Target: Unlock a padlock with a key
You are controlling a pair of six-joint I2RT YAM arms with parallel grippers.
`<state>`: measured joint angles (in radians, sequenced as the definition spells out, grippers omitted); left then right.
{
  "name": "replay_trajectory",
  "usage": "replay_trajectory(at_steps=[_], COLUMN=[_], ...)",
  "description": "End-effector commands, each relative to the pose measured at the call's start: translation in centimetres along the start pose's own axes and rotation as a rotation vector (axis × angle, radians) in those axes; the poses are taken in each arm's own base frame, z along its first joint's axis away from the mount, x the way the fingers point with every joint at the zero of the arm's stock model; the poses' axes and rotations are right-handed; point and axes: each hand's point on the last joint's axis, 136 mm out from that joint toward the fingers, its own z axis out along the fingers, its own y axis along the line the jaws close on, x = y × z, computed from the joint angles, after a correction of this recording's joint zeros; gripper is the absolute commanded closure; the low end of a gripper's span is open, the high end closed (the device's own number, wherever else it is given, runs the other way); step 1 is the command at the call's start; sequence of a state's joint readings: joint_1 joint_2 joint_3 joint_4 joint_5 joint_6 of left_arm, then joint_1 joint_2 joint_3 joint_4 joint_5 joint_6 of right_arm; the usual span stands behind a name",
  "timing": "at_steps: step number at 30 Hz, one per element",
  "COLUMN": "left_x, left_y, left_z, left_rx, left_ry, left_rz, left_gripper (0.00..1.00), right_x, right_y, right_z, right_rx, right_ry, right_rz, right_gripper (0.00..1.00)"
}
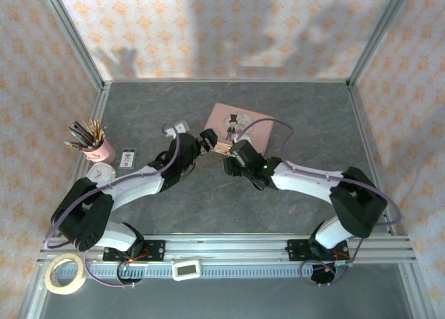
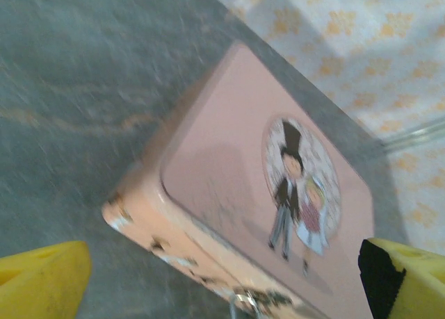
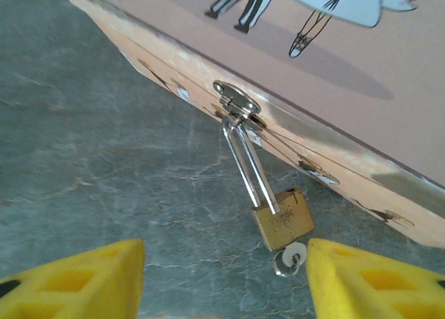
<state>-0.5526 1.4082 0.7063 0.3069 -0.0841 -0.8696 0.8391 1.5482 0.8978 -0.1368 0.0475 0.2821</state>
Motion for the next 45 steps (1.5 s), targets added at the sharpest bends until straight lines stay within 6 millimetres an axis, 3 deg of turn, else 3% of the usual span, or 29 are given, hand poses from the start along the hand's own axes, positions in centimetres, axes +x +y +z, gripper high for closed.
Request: replay_trajectory(at_steps=[1, 9, 15, 22, 26, 31, 36, 42, 45], left_x=[-1.1, -3.4, -2.1, -1.6, -1.6, -2.2, -4.1, -5.1, -5.2], left_y=[3.8, 4.0, 3.7, 3.5, 3.2, 3.1, 2.5, 1.3, 1.1], left_z=[0.0, -0.3, 0.1, 0.1, 0.2, 0.4, 1.0, 4.1, 5.8], left_rx=[-0.174, -0.057, 0.088, 0.138, 0.157, 0.167, 0.173, 0.165, 0.157], left_ry=[0.009, -0.066, 0.028, 0.033, 0.038, 0.023, -0.024, -0.007, 0.006], left_rz=[0.124, 0.035, -0.013, -0.029, -0.028, -0.014, 0.024, 0.133, 0.164], left_gripper=[0.01, 0.01, 0.01, 0.03, 0.03, 0.04, 0.04, 0.07, 0.08], right_x=[0.6, 1.8, 2.1, 2.2, 2.0, 1.8, 1.3, 2.3, 2.6], right_y=[-0.9, -1.7, -3.3, -4.0, -4.0, -3.4, -2.4, -1.0, -1.2], right_z=[0.8, 3.5, 5.0, 5.9, 6.1, 6.0, 6.0, 6.0, 6.1], right_rx=[0.094, 0.219, 0.325, 0.368, 0.362, 0.306, 0.16, -0.04, -0.062], right_ry=[0.06, 0.128, 0.115, 0.088, 0.064, 0.061, 0.095, 0.192, 0.215], right_rz=[-0.068, -0.157, -0.244, -0.291, -0.296, -0.312, -0.314, -0.408, -0.447], right_gripper=[0.37, 0.39, 0.47, 0.49, 0.66, 0.81, 0.89, 1.0, 1.0])
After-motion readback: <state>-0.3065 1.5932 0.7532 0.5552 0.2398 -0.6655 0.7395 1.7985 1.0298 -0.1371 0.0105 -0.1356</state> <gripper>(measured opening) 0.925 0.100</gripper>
